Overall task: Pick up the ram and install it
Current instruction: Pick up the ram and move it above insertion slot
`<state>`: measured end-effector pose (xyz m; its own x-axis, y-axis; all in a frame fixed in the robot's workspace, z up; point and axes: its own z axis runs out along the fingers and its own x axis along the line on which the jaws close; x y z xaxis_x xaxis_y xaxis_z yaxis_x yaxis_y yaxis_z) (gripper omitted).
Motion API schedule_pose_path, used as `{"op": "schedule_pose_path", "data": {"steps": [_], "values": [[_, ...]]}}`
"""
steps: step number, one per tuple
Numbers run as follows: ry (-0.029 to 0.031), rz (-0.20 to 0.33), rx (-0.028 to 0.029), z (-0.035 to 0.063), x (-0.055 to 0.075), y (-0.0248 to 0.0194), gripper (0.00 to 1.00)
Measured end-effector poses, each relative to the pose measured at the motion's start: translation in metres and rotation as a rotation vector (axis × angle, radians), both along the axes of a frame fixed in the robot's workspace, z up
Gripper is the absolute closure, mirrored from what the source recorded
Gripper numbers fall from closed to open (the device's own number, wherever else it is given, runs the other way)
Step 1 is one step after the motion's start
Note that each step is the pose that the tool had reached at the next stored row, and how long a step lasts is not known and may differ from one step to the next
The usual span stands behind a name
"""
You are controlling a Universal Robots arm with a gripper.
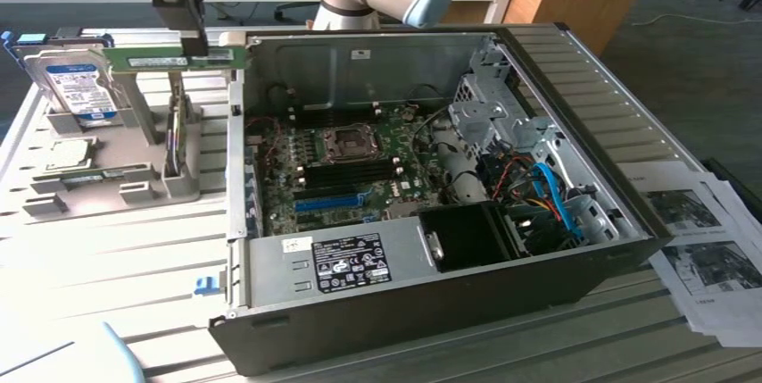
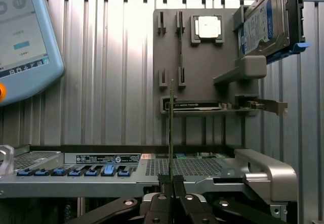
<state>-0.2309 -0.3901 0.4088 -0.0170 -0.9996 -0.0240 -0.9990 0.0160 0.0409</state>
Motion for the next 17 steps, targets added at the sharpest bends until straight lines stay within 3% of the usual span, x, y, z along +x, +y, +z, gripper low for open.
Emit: {"op": "schedule_pose_path", "data": {"steps": [17], "values": [[0.0011, 0.005, 0.0000, 0.0000, 0.032, 0.0000, 0.89]]}}
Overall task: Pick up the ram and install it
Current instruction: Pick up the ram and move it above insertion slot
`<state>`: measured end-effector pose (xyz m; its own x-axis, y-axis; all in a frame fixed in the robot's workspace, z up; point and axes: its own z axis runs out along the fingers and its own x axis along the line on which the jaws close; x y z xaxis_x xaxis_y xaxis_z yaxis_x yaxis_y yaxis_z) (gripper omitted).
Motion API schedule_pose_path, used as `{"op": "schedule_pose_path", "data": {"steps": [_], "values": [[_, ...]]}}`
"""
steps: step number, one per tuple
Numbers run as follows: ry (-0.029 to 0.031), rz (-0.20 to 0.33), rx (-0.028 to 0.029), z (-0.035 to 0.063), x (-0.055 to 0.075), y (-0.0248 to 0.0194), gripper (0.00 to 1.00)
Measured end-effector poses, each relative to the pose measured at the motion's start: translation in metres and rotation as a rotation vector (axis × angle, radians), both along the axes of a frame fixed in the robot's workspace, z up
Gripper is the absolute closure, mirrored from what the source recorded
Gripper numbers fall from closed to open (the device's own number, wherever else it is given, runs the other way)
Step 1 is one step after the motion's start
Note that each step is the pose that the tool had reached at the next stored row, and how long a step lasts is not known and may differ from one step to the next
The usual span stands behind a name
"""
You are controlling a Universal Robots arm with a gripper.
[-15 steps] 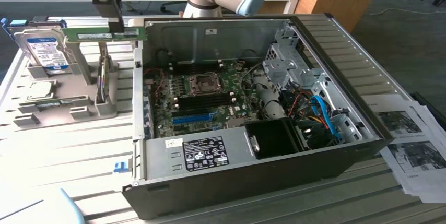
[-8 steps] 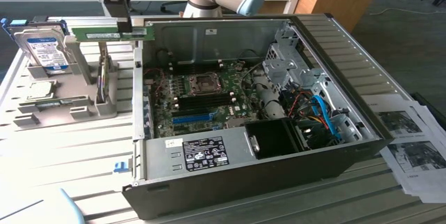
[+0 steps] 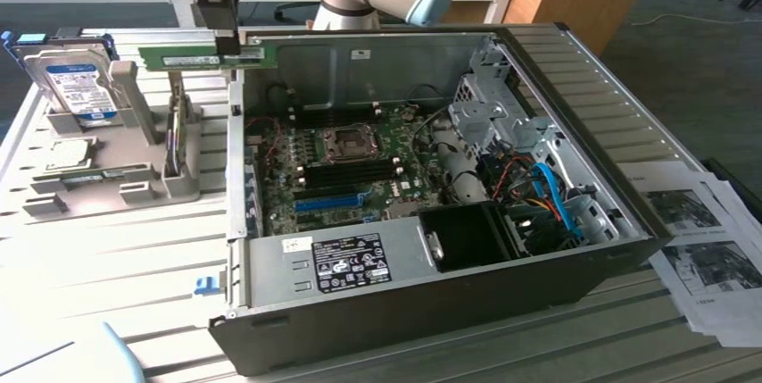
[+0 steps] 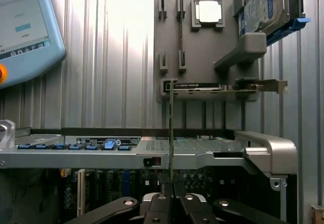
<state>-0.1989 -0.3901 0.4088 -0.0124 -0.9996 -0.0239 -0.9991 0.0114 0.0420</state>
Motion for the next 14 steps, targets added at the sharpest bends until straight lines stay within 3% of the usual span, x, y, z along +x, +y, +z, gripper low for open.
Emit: {"op": "schedule_pose_path", "data": {"steps": [14], "values": [[0.0004, 0.008, 0.0002, -0.0001, 0.031, 0.0000, 0.89]]}}
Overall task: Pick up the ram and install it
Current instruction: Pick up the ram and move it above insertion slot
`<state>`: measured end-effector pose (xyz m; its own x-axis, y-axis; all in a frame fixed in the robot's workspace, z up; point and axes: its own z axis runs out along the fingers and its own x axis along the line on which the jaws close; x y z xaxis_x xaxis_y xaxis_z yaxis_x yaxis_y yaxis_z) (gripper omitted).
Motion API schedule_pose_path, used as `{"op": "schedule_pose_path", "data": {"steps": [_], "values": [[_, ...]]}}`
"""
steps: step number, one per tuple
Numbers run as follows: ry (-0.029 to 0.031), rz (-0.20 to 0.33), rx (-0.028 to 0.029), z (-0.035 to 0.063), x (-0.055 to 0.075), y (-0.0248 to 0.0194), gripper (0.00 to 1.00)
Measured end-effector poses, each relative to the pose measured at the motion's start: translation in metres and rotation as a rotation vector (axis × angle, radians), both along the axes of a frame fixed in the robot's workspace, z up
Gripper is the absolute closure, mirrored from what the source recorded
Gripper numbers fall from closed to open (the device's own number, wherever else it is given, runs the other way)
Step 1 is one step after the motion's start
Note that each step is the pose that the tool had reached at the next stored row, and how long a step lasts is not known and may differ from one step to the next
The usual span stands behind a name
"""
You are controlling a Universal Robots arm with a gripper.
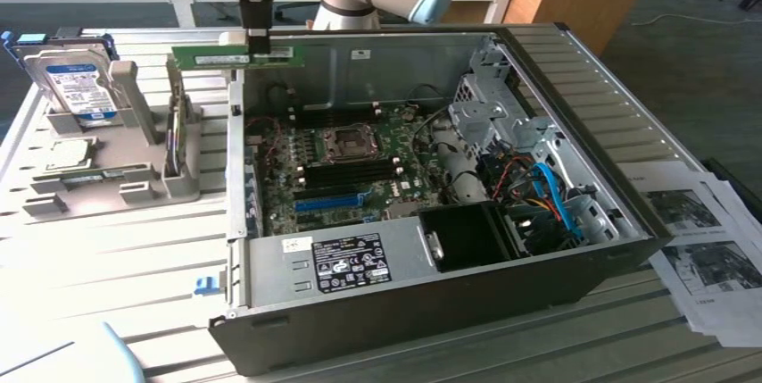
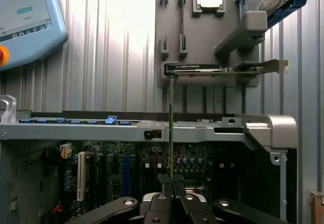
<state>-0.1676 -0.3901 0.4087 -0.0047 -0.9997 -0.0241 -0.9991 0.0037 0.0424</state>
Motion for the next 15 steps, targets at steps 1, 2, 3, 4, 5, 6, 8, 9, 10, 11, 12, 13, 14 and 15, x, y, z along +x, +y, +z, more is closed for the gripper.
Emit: {"op": "schedule_pose_path", "data": {"steps": [1, 2, 3, 4, 5, 6, 8, 9, 10, 11, 12, 13, 14, 15], "values": [[0.0002, 0.001, 0.0000, 0.0000, 0.002, 0.0000, 0.89], [0.0003, 0.001, 0.0000, 0.0000, 0.004, 0.0000, 0.89], [0.0003, 0.002, 0.0000, 0.0000, 0.007, 0.0000, 0.89], [0.0004, 0.002, 0.0000, 0.0000, 0.009, 0.0000, 0.89], [0.0005, 0.002, -0.0001, 0.0001, 0.011, 0.0000, 0.89], [0.0005, 0.003, 0.0000, 0.0000, 0.013, 0.0000, 0.89], [0.0006, 0.004, 0.0000, 0.0000, 0.018, 0.0000, 0.89], [0.0007, 0.004, 0.0000, 0.0000, 0.020, 0.0000, 0.89], [0.0008, 0.005, 0.0000, 0.0000, 0.022, 0.0000, 0.89], [0.0009, 0.005, 0.0000, 0.0000, 0.024, 0.0000, 0.89], [0.0011, 0.006, 0.0000, 0.0000, 0.026, 0.0000, 0.89], [0.0012, 0.006, 0.0000, 0.0000, 0.028, 0.0000, 0.89], [0.0013, 0.006, 0.0000, 0.0000, 0.031, 0.0000, 0.89], [0.0014, 0.007, 0.0000, 0.0000, 0.033, 0.0000, 0.89]]}}
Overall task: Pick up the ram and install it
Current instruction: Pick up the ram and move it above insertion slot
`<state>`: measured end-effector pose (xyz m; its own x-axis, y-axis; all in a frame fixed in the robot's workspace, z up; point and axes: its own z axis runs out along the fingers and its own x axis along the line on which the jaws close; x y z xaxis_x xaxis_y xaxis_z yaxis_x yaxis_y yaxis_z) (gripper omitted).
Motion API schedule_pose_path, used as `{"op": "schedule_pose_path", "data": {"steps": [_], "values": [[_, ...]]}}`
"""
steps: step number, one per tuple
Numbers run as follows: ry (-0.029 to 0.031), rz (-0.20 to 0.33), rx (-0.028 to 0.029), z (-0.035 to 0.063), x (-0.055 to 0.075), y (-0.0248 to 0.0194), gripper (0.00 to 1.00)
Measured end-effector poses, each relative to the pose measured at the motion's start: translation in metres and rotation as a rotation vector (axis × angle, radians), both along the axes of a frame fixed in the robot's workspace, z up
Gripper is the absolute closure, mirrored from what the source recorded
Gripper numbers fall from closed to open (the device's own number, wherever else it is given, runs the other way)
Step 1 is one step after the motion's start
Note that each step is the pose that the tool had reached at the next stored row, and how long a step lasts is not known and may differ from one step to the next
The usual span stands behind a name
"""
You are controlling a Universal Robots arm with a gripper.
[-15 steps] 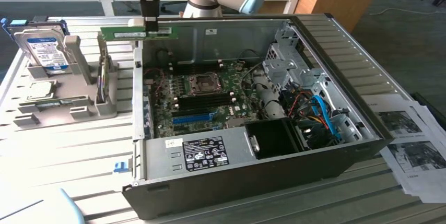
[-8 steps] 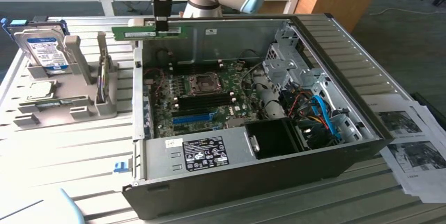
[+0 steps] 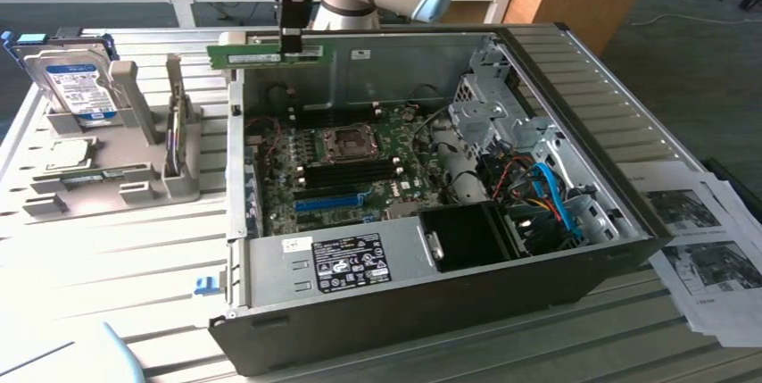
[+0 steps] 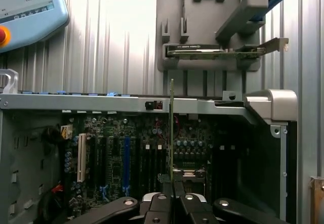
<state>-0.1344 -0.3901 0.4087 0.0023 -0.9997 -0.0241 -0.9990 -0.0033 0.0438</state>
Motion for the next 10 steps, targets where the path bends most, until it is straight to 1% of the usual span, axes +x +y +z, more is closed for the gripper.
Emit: {"op": "schedule_pose_path", "data": {"steps": [10], "values": [[0.0014, 0.004, -0.0001, 0.0000, 0.023, 0.0000, 0.89]]}}
